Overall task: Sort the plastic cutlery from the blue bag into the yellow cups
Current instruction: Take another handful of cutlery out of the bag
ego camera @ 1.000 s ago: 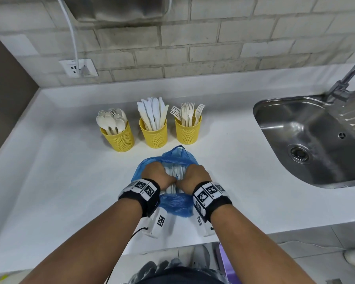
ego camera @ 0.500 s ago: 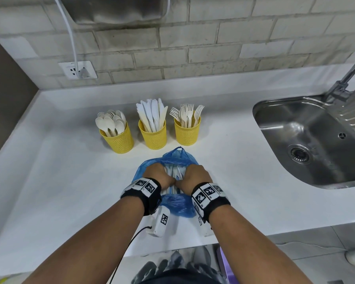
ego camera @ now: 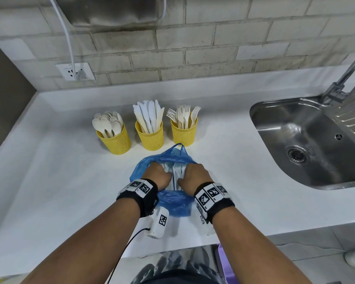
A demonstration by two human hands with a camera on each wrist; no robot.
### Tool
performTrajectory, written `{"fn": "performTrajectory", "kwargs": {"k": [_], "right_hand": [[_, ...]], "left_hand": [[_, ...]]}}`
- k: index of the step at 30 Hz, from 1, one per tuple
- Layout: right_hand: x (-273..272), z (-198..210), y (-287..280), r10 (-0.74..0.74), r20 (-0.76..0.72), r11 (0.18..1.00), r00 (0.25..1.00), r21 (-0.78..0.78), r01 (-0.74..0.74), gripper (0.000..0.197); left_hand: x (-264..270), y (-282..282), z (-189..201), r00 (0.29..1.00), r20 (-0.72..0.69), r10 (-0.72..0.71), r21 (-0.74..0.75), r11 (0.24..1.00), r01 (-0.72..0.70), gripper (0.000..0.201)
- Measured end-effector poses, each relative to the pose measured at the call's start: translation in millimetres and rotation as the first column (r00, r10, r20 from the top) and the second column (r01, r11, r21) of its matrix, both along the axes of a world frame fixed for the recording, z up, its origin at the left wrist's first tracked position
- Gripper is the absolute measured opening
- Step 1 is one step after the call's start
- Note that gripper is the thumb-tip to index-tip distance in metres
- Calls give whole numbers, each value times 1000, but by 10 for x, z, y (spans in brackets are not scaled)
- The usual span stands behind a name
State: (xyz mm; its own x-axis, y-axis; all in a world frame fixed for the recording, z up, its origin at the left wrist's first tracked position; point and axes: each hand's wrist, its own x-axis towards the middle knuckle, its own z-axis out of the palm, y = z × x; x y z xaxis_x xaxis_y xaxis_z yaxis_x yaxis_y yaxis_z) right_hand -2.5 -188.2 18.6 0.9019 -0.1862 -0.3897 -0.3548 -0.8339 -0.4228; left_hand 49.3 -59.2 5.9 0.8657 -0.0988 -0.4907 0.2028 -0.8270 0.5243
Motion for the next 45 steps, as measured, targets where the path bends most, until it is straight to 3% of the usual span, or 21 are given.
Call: {"fn": "performTrajectory", "kwargs": {"k": [3, 6, 9, 12, 17, 20, 24, 30, 34, 38, 41, 45], "right_hand": [[10, 6, 7, 8, 9, 1000, 1000, -5, -7, 6], [-8, -3, -23, -23, 36, 1000, 999, 4, 23, 7], [-54, -53, -97, -106, 66, 994, 992, 44, 103, 22], [-126, -82, -145, -169, 87, 984, 982, 66, 164, 13], [-139, -84, -203, -259, 72, 947, 963, 214, 239, 30], [-83, -123, -221, -332, 18, 888, 943, 344, 306, 32], [-31, -304, -268, -389, -64, 819, 919, 433, 377, 35], [51, -550, -291, -442, -127, 715, 888, 549, 434, 36], [80, -641, -308, -420, -122, 732, 899, 541, 415, 36], [27, -449, -240, -371, -98, 760, 923, 540, 362, 39], [-32, -254, -197, -350, -74, 782, 934, 526, 335, 42], [-19, -321, -249, -361, -85, 776, 929, 526, 349, 36]], "left_hand": [[-31, -40, 55, 1000, -17, -13, 4, 1000, 13, 57], [-19, -43, 30, 998, -46, -50, 21, 998, 51, 38], [-12, -42, 39, 993, -73, -90, 68, 993, 95, 41], [-36, -57, 18, 991, -81, -109, 95, 989, 116, 67], [-98, -132, -61, 980, -68, -185, 247, 949, 196, 124], [-119, -190, -152, 984, -85, -159, 259, 950, 176, 137], [-30, -202, -496, 991, -19, -134, 226, 965, 135, 139], [-73, -235, -408, 998, -12, -68, 150, 986, 69, 140], [-95, -251, -211, 998, -13, -59, 160, 985, 61, 126], [-107, -266, -183, 999, -14, -42, 184, 982, 44, 114], [-107, -285, -194, 1000, -16, -16, 182, 983, 18, 113], [-100, -255, -113, 998, -50, -22, 125, 992, 28, 115]]}}
